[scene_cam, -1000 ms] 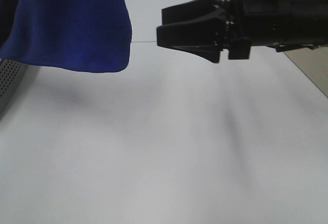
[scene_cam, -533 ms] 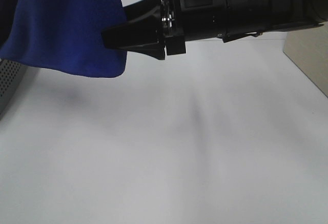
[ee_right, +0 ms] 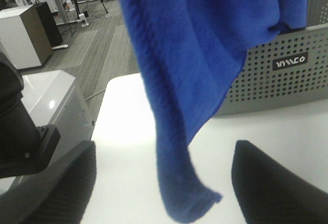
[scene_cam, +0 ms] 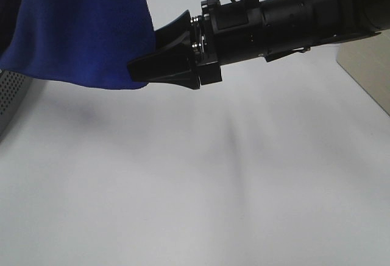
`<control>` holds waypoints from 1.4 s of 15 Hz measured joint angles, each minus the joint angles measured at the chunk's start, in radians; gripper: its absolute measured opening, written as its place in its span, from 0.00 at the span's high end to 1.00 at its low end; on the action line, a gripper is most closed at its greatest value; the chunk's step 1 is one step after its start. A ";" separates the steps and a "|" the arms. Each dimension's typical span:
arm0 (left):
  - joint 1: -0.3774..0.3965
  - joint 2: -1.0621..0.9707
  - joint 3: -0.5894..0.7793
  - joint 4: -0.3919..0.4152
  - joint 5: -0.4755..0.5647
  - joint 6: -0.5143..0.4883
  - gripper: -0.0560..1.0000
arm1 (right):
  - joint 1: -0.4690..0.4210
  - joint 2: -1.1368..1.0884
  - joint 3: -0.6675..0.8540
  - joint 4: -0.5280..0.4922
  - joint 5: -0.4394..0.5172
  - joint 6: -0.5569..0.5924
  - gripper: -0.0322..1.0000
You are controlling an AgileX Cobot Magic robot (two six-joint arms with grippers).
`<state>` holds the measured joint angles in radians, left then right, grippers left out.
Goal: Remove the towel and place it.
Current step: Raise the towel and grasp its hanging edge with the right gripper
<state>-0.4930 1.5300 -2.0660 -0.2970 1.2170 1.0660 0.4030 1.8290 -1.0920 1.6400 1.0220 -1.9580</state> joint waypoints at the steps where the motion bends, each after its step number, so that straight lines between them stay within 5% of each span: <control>1: 0.000 0.000 0.000 0.000 -0.001 0.000 0.95 | 0.000 0.005 0.000 0.045 0.001 -0.014 0.27; 6: 0.000 0.000 0.000 -0.003 -0.003 0.000 0.95 | 0.000 0.032 0.000 0.093 0.020 -0.039 0.34; 9: 0.000 0.000 0.000 -0.003 -0.005 0.000 0.95 | 0.000 0.032 0.000 0.096 0.027 -0.039 0.67; 10: 0.000 0.000 0.000 -0.003 -0.005 0.000 0.95 | 0.000 0.032 0.000 0.097 0.027 -0.038 0.94; 15: 0.000 0.000 0.000 -0.003 -0.005 0.000 0.95 | 0.000 0.032 0.000 0.097 0.042 0.037 0.95; 19: 0.000 0.000 0.000 -0.003 -0.009 0.000 0.95 | 0.000 0.005 -0.004 0.079 -0.031 0.249 0.95; 21: 0.000 0.000 0.000 -0.003 -0.035 0.000 0.95 | 0.000 -0.067 -0.038 -0.030 -0.136 0.397 0.95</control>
<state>-0.4930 1.5300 -2.0660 -0.3000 1.1820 1.0660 0.4030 1.7620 -1.1300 1.6100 0.8860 -1.5610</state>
